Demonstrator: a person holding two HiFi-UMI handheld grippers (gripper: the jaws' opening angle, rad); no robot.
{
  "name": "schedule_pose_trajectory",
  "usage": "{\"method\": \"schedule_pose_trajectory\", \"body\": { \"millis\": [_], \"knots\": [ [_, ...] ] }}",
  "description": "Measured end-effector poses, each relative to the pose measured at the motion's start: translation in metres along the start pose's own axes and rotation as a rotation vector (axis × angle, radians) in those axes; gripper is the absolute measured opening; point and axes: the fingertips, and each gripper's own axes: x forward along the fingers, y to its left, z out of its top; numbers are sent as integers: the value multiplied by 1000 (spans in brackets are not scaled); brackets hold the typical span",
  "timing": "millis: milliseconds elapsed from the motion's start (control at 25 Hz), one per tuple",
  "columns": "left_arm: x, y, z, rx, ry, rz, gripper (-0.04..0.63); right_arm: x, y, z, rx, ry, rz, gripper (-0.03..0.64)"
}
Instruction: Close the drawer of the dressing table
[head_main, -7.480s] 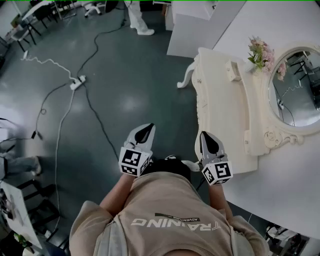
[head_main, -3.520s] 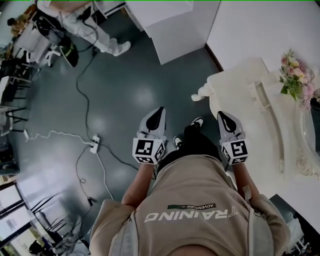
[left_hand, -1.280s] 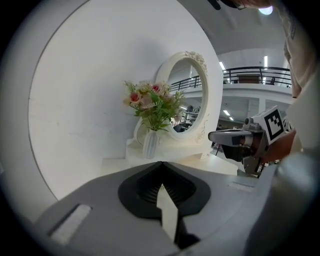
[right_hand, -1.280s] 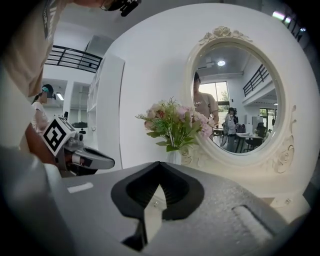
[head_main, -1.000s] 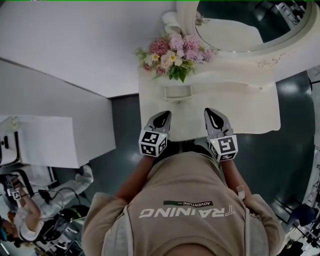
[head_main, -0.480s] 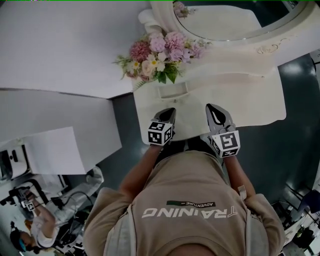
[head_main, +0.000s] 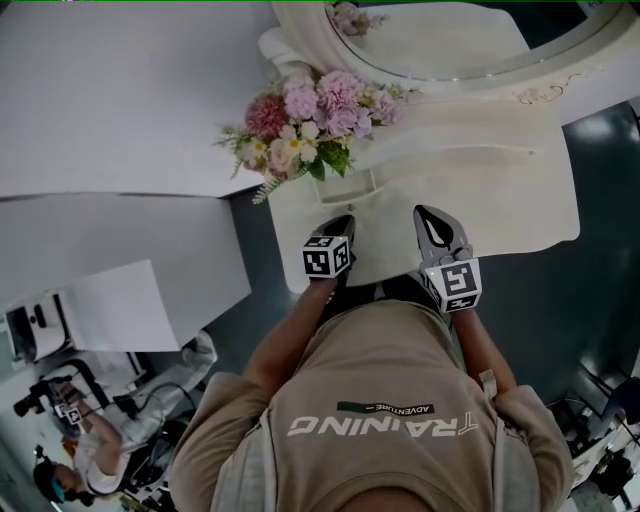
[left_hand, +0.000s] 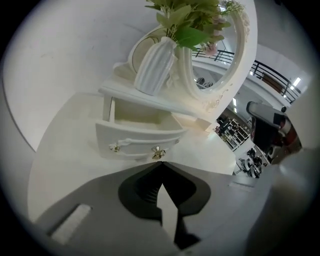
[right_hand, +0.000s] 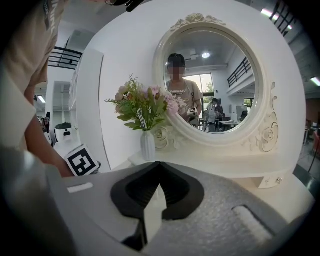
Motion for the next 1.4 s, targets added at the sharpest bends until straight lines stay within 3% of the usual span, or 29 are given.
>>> {"method": "schedule_pose_trajectory", "body": {
  "millis": [320, 840, 1400],
  "knots": [
    [16, 2, -3, -31, 41, -8, 18, 8, -13, 5, -6, -2, 2, 3],
    [16, 11, 2, -88, 5, 46, 18, 16, -20, 11, -19, 2, 32, 2],
    [19, 21, 22, -61, -4, 40, 18, 22, -14, 9, -20, 15, 50, 2]
  ]
}}
